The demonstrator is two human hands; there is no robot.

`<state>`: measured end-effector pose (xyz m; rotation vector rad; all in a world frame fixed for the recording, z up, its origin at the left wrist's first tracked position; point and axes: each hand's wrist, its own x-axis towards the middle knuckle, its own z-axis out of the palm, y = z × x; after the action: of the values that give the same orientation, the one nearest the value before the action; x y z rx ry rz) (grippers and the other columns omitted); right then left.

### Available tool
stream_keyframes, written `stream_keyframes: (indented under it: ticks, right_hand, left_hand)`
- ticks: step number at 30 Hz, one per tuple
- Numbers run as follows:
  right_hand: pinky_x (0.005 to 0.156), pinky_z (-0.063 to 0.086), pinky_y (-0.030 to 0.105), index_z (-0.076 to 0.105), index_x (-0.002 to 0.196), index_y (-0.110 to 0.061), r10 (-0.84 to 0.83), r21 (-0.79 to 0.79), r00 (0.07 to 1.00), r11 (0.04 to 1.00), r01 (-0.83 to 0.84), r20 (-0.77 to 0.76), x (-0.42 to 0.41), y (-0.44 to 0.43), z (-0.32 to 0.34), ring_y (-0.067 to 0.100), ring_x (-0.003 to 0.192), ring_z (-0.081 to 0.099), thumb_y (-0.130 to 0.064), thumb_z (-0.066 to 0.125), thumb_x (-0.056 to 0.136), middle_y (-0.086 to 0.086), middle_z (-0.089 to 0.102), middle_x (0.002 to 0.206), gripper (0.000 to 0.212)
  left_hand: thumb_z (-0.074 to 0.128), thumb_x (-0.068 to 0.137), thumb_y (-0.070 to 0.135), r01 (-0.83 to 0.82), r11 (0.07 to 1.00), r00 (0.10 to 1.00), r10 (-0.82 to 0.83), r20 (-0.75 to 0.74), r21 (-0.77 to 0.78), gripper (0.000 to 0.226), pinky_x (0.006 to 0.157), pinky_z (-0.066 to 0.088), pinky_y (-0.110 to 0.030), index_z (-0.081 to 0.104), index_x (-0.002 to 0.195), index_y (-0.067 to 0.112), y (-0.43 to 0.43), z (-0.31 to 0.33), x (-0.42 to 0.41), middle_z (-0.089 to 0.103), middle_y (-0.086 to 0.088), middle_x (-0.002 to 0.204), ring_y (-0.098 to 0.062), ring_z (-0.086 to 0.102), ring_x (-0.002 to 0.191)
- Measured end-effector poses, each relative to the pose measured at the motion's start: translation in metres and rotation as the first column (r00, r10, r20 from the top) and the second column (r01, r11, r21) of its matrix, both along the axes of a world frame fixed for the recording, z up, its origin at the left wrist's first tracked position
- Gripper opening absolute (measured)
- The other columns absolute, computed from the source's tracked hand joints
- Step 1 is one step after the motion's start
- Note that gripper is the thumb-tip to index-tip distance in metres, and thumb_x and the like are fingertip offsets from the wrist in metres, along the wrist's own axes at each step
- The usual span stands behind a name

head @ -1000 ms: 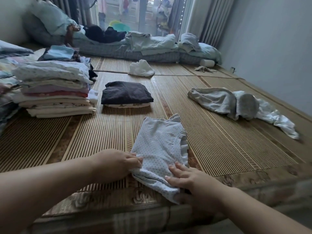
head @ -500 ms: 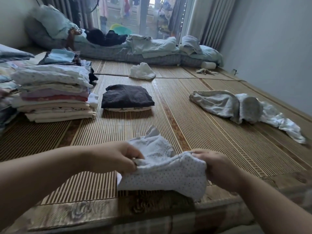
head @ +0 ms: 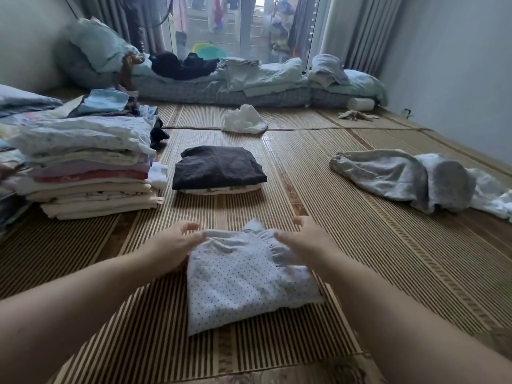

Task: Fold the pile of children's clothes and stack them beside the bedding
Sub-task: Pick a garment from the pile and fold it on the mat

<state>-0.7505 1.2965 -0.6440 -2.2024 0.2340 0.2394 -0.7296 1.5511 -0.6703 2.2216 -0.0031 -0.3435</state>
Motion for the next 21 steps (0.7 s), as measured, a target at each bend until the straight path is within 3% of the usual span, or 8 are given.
stream_keyframes:
  ticks: [2, 4, 6, 9, 11, 14, 17, 21]
  right_hand:
    - [0.083, 0.055, 0.033, 0.027, 0.147, -0.025, 0.112, -0.223, 0.976, 0.972, -0.069, 0.188, -0.004, 0.006, -0.006, 0.014, 0.106, 0.058, -0.015, 0.055, 0.089, 0.0, 0.045, 0.138, 0.065]
    - [0.112, 0.033, 0.045, 0.029, 0.146, -0.033, 0.334, -0.432, 0.886, 0.884, -0.177, 0.322, -0.008, 0.015, -0.01, 0.008, 0.135, 0.033, -0.008, 0.046, 0.085, -0.01, 0.032, 0.152, 0.068]
    - [0.117, 0.009, 0.054, 0.025, 0.146, -0.042, 0.493, -0.527, 0.827, 0.794, -0.303, 0.269, -0.013, 0.028, -0.013, 0.007, 0.145, 0.012, -0.026, 0.044, 0.09, -0.013, 0.017, 0.157, 0.061]
    - [0.112, 0.014, 0.059, 0.01, 0.149, -0.042, 0.392, -0.574, 0.92, 0.752, -0.324, -0.005, -0.016, 0.033, -0.024, 0.023, 0.146, 0.01, -0.071, 0.044, 0.083, -0.004, 0.01, 0.159, 0.079]
    - [0.106, 0.031, 0.054, 0.018, 0.148, -0.033, 0.179, -0.535, 0.978, 0.818, -0.21, -0.109, -0.016, 0.027, -0.023, 0.029, 0.135, 0.026, -0.08, 0.054, 0.068, 0.006, 0.027, 0.148, 0.099]
    - [0.088, 0.053, 0.037, 0.051, 0.122, -0.017, 0.071, -0.467, 0.988, 0.875, -0.128, -0.138, -0.013, 0.015, -0.016, 0.02, 0.102, 0.056, -0.073, 0.066, 0.065, 0.005, 0.054, 0.116, 0.081]
    - [0.074, 0.059, 0.032, 0.064, 0.096, -0.019, 0.114, -0.271, 0.979, 0.949, -0.158, -0.169, -0.014, 0.009, -0.014, 0.015, 0.078, 0.068, -0.058, 0.071, 0.072, -0.001, 0.069, 0.091, 0.047]
    - [0.07, 0.06, 0.032, 0.066, 0.086, -0.022, 0.128, -0.088, 0.98, 0.986, -0.142, -0.152, -0.017, 0.006, -0.015, 0.013, 0.073, 0.071, -0.04, 0.075, 0.077, -0.001, 0.072, 0.084, 0.022]
  left_hand:
    - [0.051, 0.092, 0.047, 0.018, 0.967, 0.973, -0.076, 0.22, 0.255, 0.058, 0.092, 0.044, -0.03, 0.037, 0.142, 0.022, -0.005, -0.002, -0.01, 0.043, -0.003, 0.138, -0.015, 0.046, 0.115]
    - [0.044, 0.09, 0.055, 0.076, 0.9, 0.895, -0.251, 0.37, 0.429, 0.063, 0.111, 0.024, -0.037, 0.029, 0.146, 0.031, -0.013, -0.001, -0.021, 0.026, 0.006, 0.151, -0.011, 0.021, 0.137]
    - [0.026, 0.087, 0.067, 0.224, 0.751, 0.819, -0.49, 0.298, 0.621, 0.069, 0.115, 0.002, -0.035, 0.014, 0.149, 0.038, -0.022, -0.005, -0.028, 0.006, 0.014, 0.158, -0.003, -0.003, 0.141]
    - [0.02, 0.085, 0.076, 0.304, 0.648, 0.887, -0.46, 0.04, 0.698, 0.082, 0.12, 0.003, -0.047, -0.005, 0.151, 0.032, -0.032, -0.014, -0.036, -0.011, 0.006, 0.159, -0.015, -0.013, 0.145]
    - [0.023, 0.082, 0.08, 0.269, 0.669, 0.944, -0.326, -0.052, 0.693, 0.094, 0.119, 0.008, -0.051, -0.007, 0.151, 0.025, -0.034, -0.017, -0.039, -0.011, -0.002, 0.16, -0.023, -0.007, 0.147]
    - [0.034, 0.068, 0.089, 0.184, 0.706, 0.983, -0.137, -0.123, 0.684, 0.109, 0.112, 0.03, -0.051, 0.023, 0.15, 0.017, -0.029, -0.006, -0.035, 0.022, -0.012, 0.157, -0.029, 0.03, 0.14]
    - [0.042, 0.065, 0.088, 0.116, 0.754, 0.993, -0.112, -0.048, 0.646, 0.071, 0.085, 0.054, -0.036, 0.063, 0.087, 0.024, -0.015, 0.01, -0.031, 0.062, -0.004, 0.106, -0.02, 0.059, 0.094]
    - [0.069, 0.08, 0.051, 0.06, 0.978, 0.985, -0.025, -0.171, 0.202, 0.03, 0.058, 0.055, -0.021, 0.06, 0.09, 0.024, -0.007, 0.018, -0.031, 0.07, 0.006, 0.088, -0.01, 0.069, 0.08]
